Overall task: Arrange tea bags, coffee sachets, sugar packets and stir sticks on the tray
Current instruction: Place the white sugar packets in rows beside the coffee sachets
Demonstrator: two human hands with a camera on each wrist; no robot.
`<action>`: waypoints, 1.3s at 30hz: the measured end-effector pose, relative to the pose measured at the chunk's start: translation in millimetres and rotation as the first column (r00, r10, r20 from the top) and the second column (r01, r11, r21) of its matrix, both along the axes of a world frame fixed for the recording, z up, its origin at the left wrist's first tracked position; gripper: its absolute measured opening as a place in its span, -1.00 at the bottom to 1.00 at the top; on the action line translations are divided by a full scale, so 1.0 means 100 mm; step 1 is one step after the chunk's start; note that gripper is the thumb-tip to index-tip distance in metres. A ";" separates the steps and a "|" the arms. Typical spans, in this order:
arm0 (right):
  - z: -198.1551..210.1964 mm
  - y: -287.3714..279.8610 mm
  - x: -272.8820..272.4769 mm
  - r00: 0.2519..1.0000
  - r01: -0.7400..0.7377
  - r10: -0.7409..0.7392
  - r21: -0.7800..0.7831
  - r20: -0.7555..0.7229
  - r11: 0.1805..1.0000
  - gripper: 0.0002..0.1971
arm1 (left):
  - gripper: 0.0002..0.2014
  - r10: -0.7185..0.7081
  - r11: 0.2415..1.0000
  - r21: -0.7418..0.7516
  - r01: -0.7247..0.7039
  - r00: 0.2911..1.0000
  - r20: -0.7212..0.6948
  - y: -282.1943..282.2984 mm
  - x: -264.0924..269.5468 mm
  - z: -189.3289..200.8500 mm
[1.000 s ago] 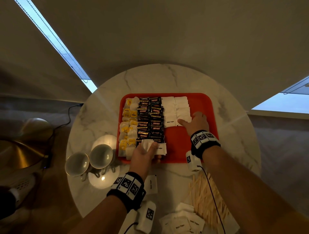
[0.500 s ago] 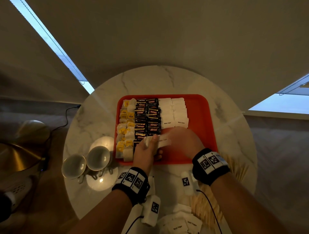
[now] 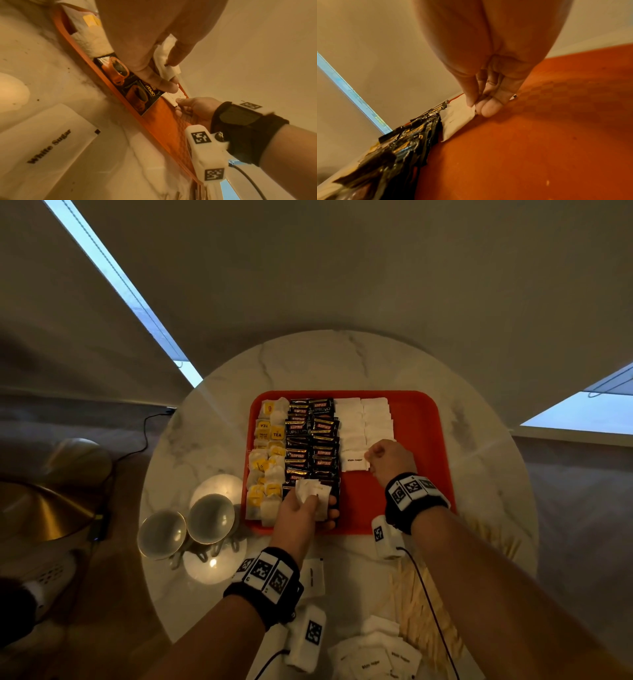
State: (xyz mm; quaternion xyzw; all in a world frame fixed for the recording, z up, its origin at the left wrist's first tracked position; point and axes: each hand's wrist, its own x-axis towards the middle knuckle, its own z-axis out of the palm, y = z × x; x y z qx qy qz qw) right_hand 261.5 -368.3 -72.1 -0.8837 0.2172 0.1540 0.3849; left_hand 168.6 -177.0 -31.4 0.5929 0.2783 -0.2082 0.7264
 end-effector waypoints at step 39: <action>0.00 -0.39 -0.08 0.994 0.086 -0.091 -0.089 -0.052 0.992 -0.64 | -0.84 -0.040 0.996 0.088 0.036 0.998 0.045 -0.02 -0.08 0.01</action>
